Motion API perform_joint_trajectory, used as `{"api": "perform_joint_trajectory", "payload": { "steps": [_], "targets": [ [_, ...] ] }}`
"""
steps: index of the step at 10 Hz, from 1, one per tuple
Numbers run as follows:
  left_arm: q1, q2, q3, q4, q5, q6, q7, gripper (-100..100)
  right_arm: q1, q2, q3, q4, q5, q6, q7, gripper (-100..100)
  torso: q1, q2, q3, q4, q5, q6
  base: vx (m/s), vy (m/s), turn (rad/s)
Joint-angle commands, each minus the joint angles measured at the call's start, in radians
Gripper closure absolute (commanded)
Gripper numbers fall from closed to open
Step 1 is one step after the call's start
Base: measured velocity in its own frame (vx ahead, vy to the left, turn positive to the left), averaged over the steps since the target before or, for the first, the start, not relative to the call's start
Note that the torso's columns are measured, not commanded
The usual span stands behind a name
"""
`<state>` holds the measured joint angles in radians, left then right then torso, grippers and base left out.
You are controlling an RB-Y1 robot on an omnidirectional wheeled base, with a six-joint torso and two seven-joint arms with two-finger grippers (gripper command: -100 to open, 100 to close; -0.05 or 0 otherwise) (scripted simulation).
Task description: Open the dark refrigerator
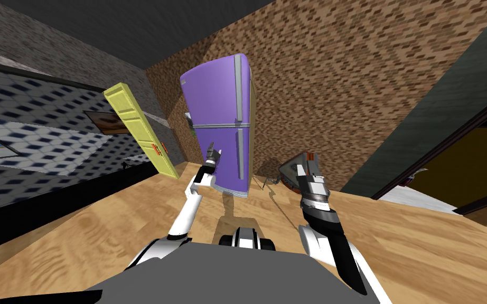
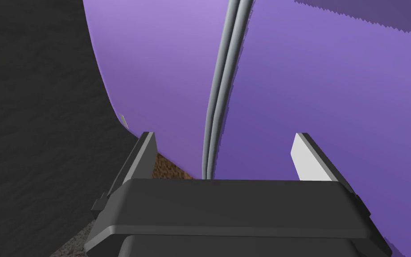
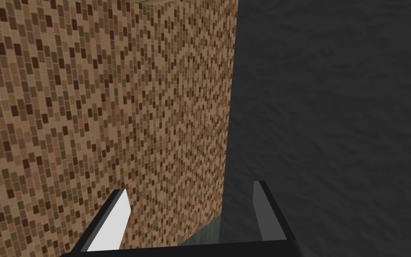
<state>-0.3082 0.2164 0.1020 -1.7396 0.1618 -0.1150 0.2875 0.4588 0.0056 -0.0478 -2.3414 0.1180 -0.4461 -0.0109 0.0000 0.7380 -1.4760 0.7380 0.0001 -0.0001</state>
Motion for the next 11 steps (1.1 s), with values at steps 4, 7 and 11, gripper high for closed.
{"api": "perform_joint_trajectory", "payload": {
  "steps": [4,7,11],
  "targets": [
    [-0.17,0.018,0.019,0.136,0.011,0.096,0.056,-100,0.0,0.0,0.0,0.0,0.0,0.0,0.0,0,-0.001,0.0,0.0,0.0,0.0,0.0,0.011,-0.073,0.022],
    [-0.258,0.031,0.033,0.218,0.019,0.17,0.098,-100,0.0,0.0,0.0,0.0,0.0,0.0,0.0,0,0.001,0.0,0.0,0.0,0.0,0.0,0.015,-0.069,0.023],
    [-0.352,0.038,0.04,0.307,0.022,0.206,0.119,-100,0.0,0.0,0.0,0.0,0.0,0.0,0.0,0,0.001,0.001,0.0,0.0,0.0,0.0,0.01,-0.055,0.015]
  ]
}}
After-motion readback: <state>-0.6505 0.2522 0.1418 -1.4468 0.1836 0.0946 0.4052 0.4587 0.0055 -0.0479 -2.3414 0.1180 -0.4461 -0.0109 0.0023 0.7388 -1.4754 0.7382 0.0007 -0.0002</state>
